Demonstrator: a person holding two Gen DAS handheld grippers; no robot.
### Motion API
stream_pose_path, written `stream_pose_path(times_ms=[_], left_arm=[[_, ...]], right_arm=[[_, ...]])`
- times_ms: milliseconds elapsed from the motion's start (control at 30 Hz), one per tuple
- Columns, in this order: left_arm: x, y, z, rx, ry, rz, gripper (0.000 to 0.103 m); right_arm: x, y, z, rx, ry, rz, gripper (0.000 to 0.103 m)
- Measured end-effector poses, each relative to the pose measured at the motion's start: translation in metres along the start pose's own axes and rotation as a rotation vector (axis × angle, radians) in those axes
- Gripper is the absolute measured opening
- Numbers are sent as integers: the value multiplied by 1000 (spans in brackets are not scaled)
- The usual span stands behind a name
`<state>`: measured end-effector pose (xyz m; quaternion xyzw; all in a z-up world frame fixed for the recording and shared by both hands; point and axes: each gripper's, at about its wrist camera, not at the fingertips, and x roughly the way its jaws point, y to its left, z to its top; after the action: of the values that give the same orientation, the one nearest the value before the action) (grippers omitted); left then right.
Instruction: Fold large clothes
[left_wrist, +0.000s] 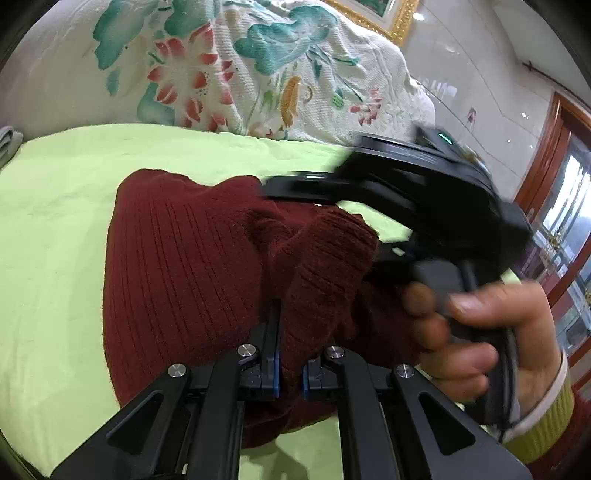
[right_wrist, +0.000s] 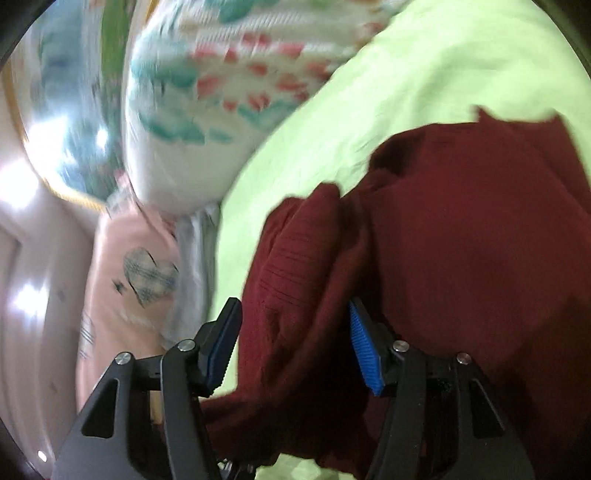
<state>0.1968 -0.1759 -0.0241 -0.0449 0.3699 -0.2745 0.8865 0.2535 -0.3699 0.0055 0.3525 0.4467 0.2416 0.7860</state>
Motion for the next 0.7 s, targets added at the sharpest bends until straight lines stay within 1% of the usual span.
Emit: stream_pose_path(times_ms=[33, 67, 100, 133, 167, 233, 300, 400, 433, 500, 633, 700], left_arm=[[-1, 1, -1, -2, 4, -2, 6], [-1, 3, -1, -7, 8, -5, 6], [-1, 4, -2, -9, 10, -8, 6], [-2, 3, -1, -5, 11, -7, 6], [-3, 2, 1, 4, 10, -4, 6], [-9, -6, 6, 26, -6, -14, 6], [-15, -17, 14, 38, -26, -55, 6], [-8, -38, 22, 55, -15, -120, 6], [-2, -45, 22, 60, -3, -134, 6], [17, -59, 18, 69, 37, -164, 6], [56, -74, 1, 74, 133, -188, 6], [63, -80, -3, 95, 146, -175, 6]], right_arm=[[13, 1, 6, 0, 32, -30, 59], [21, 1, 11, 4, 45, -51, 59], [27, 0, 15, 1, 56, -63, 46], [31, 1, 19, -12, 58, -54, 31], [31, 2, 22, -21, 57, -28, 18], [19, 10, 27, -54, 25, 11, 16], [-10, 21, 27, -116, -35, 42, 15], [-48, 22, 25, -166, -109, 36, 15], [-60, 15, 25, -165, -127, 16, 15], [-75, -10, 23, -129, -147, -52, 15], [-82, -55, 17, -58, -141, -139, 15], [-83, -67, 15, -44, -146, -132, 15]])
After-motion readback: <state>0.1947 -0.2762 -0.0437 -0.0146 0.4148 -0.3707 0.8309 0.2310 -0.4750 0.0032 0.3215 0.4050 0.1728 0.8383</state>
